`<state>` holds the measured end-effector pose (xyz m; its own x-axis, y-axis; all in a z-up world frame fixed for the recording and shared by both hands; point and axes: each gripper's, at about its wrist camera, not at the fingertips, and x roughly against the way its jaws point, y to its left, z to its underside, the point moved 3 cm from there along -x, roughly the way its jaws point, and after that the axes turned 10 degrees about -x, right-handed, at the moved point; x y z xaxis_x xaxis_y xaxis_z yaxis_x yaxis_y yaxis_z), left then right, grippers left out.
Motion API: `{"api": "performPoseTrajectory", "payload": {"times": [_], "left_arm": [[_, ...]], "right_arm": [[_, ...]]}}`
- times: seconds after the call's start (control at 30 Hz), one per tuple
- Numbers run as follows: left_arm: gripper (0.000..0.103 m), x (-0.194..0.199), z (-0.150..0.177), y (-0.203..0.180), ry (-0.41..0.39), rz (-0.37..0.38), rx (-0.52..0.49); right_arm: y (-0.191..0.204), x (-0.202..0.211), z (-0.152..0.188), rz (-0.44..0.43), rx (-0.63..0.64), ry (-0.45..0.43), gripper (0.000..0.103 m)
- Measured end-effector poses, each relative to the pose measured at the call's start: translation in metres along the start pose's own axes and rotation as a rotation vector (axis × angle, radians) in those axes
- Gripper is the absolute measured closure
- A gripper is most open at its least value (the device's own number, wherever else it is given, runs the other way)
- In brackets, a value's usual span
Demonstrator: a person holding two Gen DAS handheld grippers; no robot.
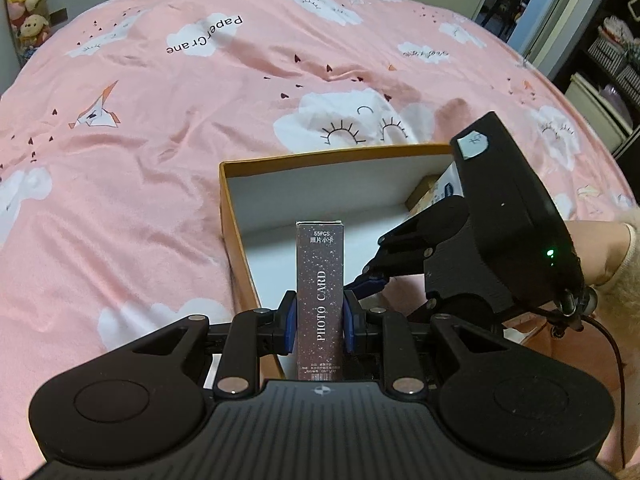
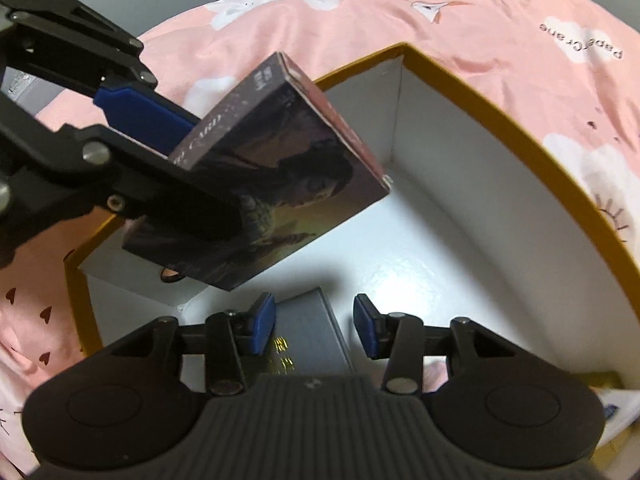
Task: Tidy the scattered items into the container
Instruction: 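Carry the dark card box over the shoebox with the right gripper, then lower the dark card box into the shoebox and open the right gripper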
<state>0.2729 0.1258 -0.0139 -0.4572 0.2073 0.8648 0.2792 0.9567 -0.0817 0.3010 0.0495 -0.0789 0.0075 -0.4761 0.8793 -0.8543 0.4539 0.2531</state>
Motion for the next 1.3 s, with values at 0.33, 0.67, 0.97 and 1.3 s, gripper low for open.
{"api": "performPoseTrajectory", "payload": {"times": [0.33, 0.67, 0.97, 1.3], "left_arm": [[0.077, -0.007, -0.005, -0.006, 0.023, 0.008, -0.022], [0.077, -0.013, -0.005, -0.012, 0.044, 0.028, -0.021], [0.077, -0.039, -0.010, -0.013, -0.010, 0.058, 0.077], [0.077, -0.089, -0.012, -0.010, -0.013, 0.127, 0.221]], "right_arm": [[0.017, -0.015, 0.009, -0.033, 0.126, 0.100, 0.061], [0.025, 0.011, 0.017, -0.019, 0.181, 0.055, 0.059], [0.010, 0.063, 0.043, 0.121, 0.101, -0.033, 0.059], [0.009, 0.081, 0.060, 0.206, 0.005, -0.116, 0.059]]}}
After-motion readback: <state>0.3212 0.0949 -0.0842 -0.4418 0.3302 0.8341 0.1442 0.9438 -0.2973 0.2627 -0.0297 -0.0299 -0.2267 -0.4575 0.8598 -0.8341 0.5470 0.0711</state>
